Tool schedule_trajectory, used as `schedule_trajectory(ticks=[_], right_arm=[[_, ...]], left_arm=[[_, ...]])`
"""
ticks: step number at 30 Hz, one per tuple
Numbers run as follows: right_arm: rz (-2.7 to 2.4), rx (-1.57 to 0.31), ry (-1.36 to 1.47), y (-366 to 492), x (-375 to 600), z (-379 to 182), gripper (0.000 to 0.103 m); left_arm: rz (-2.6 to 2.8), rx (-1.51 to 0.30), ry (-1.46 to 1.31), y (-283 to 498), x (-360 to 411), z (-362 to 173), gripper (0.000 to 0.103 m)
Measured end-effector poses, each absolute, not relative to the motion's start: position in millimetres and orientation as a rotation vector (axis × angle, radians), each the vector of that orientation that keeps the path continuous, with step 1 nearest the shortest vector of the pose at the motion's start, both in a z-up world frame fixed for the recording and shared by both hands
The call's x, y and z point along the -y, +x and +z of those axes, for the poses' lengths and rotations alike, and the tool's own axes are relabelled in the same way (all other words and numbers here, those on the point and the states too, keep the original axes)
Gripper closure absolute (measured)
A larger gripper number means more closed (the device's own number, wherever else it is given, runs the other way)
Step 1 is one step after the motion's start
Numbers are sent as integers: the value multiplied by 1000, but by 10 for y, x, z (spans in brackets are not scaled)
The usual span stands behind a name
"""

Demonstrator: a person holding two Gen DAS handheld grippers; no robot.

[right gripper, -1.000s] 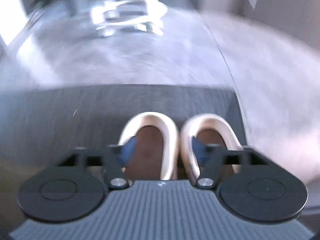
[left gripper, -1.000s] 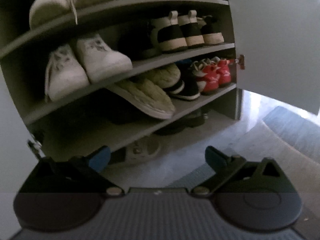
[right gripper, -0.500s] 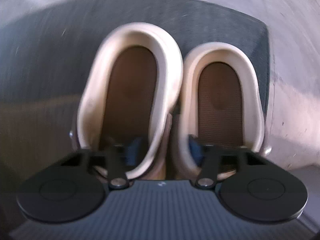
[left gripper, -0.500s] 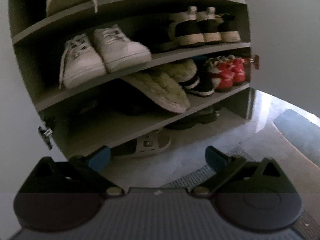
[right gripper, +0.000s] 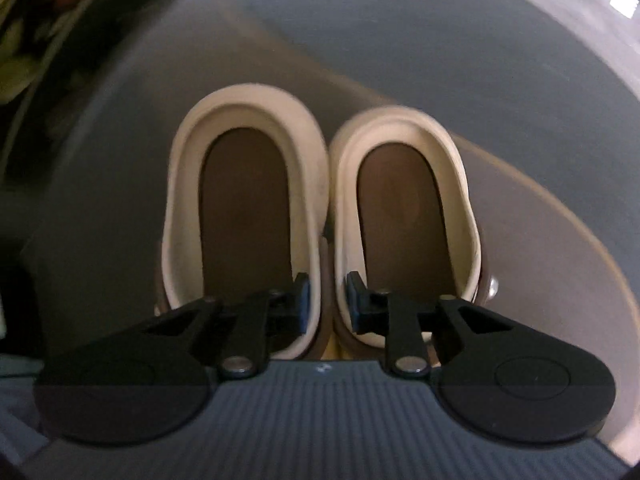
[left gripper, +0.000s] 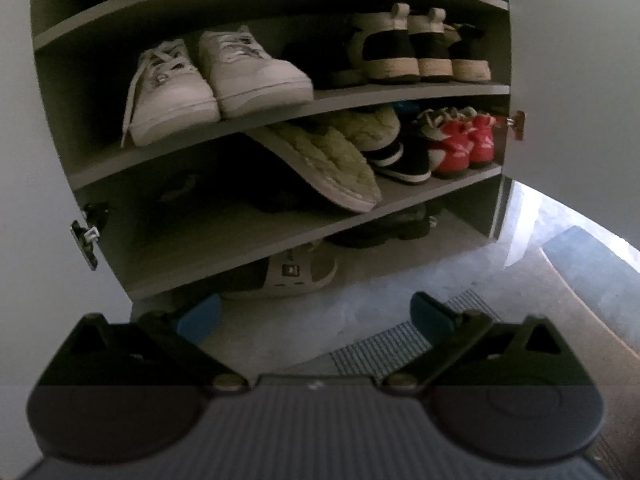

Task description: Organize scattered shoes

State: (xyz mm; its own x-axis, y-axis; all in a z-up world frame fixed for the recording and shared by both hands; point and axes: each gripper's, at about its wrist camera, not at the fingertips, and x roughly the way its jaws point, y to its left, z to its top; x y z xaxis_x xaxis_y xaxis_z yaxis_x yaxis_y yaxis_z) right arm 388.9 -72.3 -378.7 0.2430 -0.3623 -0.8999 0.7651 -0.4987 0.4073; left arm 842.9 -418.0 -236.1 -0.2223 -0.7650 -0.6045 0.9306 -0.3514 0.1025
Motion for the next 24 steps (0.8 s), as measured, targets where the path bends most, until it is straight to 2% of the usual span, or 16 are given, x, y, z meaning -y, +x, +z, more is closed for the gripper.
schedule_trajectory(ticks=[10, 13, 14, 15, 17, 20, 24], right_arm=[[-1101, -391, 1347, 5391, 3219, -3768, 80], [-1038, -432, 1331, 5729, 3739, -4060, 80], [-1020, -434, 1331, 5812, 3864, -4137, 83], [-1006, -427, 1337, 5837, 3948, -4192, 84], [-1005, -419, 1294, 5724, 3972, -4381, 100], [-1038, -415, 1213, 5755, 3879, -4330, 98], [-1165, -292, 1077, 5465, 3502, -4204, 94]], left_arm=[[-1775, -441, 741, 8450, 4174, -2679, 1], [-1742, -496, 786, 8498, 4153, -2892, 1], [-1733, -511, 801, 8518, 4149, -2951, 1], [-1725, -526, 814, 8542, 4149, -3005, 1], [-1721, -565, 839, 8596, 4141, -3134, 1], [-1731, -605, 870, 8639, 4107, -3285, 1], [-1808, -647, 910, 8632, 3982, -3489, 1]])
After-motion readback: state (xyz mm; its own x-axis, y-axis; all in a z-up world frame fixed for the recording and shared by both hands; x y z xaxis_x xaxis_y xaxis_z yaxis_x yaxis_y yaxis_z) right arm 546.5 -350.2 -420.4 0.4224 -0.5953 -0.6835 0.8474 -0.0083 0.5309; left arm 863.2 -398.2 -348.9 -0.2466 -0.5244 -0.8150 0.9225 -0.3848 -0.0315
